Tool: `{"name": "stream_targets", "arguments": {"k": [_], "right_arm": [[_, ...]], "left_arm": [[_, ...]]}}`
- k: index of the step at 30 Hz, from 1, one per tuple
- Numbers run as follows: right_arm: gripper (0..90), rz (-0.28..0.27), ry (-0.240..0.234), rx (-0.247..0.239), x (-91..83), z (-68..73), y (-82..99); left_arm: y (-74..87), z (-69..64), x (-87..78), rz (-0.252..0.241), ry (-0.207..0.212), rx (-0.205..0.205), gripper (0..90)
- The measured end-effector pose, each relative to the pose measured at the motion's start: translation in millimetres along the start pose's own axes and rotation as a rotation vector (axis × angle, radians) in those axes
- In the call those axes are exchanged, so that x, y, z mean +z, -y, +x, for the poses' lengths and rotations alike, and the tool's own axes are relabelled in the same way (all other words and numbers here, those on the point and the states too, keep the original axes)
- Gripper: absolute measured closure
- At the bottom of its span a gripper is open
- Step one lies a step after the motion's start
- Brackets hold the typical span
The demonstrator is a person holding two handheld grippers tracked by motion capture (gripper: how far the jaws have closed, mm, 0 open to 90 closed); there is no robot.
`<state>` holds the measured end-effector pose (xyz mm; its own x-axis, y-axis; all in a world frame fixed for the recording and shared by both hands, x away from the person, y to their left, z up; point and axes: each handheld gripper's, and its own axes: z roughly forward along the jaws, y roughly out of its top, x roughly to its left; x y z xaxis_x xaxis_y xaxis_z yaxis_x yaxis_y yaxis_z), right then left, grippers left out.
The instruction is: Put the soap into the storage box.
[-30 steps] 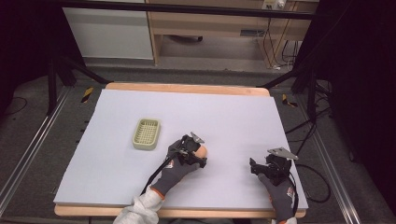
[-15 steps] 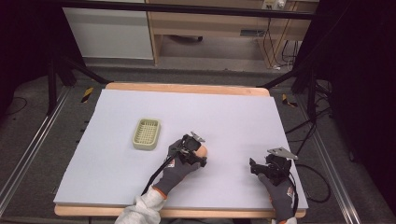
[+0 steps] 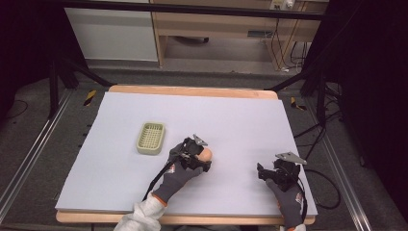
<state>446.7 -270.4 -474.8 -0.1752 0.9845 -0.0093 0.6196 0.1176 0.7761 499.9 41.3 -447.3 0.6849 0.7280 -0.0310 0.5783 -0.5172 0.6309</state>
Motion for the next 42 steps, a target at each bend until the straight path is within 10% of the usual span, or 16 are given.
{"name": "stream_targets", "arguments": {"k": [28, 42], "right_arm": [[6.3, 0.003, 0.013, 0.004, 0.4, -0.5, 0.1], [6.2, 0.005, 0.018, 0.001, 0.9, -0.7, 0.1]], "left_arm": [[18.5, 29.1, -72.5, -0.097, -0.022, -0.005, 30.9], [33.7, 57.5, -96.6, -0.155, -0.061, -0.086, 31.1]]}}
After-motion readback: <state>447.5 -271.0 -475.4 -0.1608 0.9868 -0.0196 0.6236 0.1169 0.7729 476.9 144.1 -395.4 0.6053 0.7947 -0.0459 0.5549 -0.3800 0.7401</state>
